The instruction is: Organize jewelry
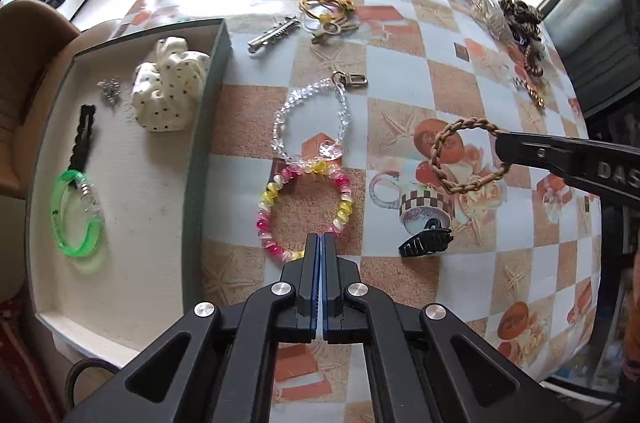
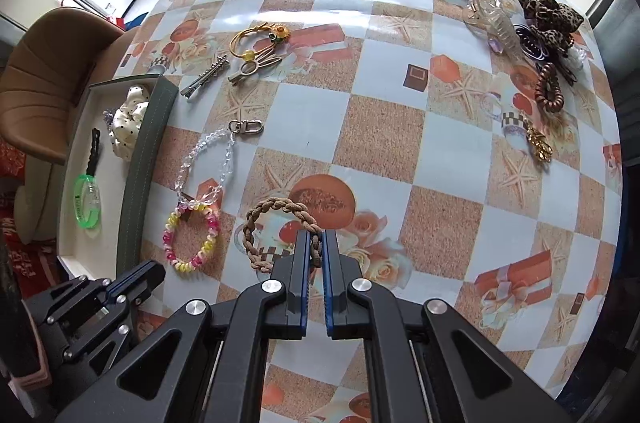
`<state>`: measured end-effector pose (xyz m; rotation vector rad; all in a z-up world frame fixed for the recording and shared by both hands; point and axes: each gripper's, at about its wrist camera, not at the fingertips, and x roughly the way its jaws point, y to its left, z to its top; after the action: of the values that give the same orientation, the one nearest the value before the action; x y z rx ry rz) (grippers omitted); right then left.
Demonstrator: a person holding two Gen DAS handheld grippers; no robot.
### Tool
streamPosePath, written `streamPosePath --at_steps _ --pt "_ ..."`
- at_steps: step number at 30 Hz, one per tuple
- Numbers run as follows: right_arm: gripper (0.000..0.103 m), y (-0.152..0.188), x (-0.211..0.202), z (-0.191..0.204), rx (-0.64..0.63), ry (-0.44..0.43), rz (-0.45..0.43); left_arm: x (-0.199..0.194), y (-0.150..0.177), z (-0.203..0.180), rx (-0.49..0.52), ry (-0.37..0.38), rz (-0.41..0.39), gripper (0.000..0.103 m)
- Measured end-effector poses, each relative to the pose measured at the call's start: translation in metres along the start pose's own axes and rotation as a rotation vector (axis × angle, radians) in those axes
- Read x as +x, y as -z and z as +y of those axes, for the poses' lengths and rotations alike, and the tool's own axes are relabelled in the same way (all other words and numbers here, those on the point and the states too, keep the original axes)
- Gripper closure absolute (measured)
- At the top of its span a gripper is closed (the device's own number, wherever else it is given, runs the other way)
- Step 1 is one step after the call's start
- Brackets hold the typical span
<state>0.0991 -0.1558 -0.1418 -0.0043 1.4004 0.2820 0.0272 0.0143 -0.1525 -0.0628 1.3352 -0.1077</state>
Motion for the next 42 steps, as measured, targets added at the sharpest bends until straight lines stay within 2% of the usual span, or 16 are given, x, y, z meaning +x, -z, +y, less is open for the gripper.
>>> streamPosePath --at_steps 6,7,8,9,11,18,24,27,29,32,35,36,37,38,39,42 --pt "0.097 0.006 -0.005 -0.011 0.030 -0.008 0.001 0.008 -0.016 -0.008 0.031 -0.016 -0.026 0.100" --pt "0.097 0.007 -0.005 -0.013 0.035 -0.009 0.001 0.009 -0.020 -0.009 0.033 -0.013 -0.030 0.094" --pt "0.097 0.008 -0.006 -0.016 0.042 -0.010 0.000 0.010 -0.024 -0.011 0.039 -0.015 -0.029 0.074" --pt "0.097 0.008 -0.007 -0.019 0.048 -0.010 0.000 0.012 -0.028 -0.013 0.046 -0.028 -0.022 0.001" --pt "0.097 0.008 -0.008 -0.025 0.060 -0.013 -0.002 0.013 -0.035 -0.020 0.069 -0.082 -0.053 0.000" --pt "0.097 0.009 -0.012 -0.042 0.092 -0.019 -0.011 0.031 -0.075 -0.031 0.118 -0.120 -0.083 0.000" --pt "0.097 0.013 -0.013 -0.053 0.110 -0.022 -0.009 0.064 -0.092 -0.022 0.097 -0.113 -0.037 0.000" --pt "0.097 0.017 -0.013 -0.057 0.118 -0.023 -0.005 0.077 -0.095 -0.016 0.076 -0.086 0.004 0.000" --pt "0.097 0.018 -0.012 -0.060 0.125 -0.023 -0.003 0.084 -0.095 -0.013 0.071 -0.076 0.026 0.006" --pt "0.097 0.019 -0.012 -0.063 0.134 -0.027 -0.004 0.083 -0.092 -0.015 0.094 -0.072 0.010 0.011" --pt "0.097 0.020 -0.011 -0.063 0.135 -0.029 -0.003 0.077 -0.090 -0.018 0.115 -0.066 -0.017 0.035" --pt "0.097 0.021 -0.011 -0.063 0.136 -0.030 -0.002 0.075 -0.090 -0.020 0.123 -0.063 -0.026 0.051" --pt "0.097 0.021 -0.011 -0.063 0.136 -0.031 -0.002 0.073 -0.091 -0.022 0.129 -0.059 -0.030 0.072" --pt "0.097 0.021 -0.011 -0.062 0.136 -0.031 -0.001 0.071 -0.092 -0.024 0.134 -0.054 -0.030 0.083" --pt "0.097 0.021 -0.011 -0.061 0.135 -0.031 -0.001 0.071 -0.092 -0.024 0.134 -0.046 -0.026 0.087" --pt "0.097 0.022 -0.012 -0.059 0.133 -0.031 -0.003 0.065 -0.088 -0.023 0.123 -0.012 -0.030 0.088"
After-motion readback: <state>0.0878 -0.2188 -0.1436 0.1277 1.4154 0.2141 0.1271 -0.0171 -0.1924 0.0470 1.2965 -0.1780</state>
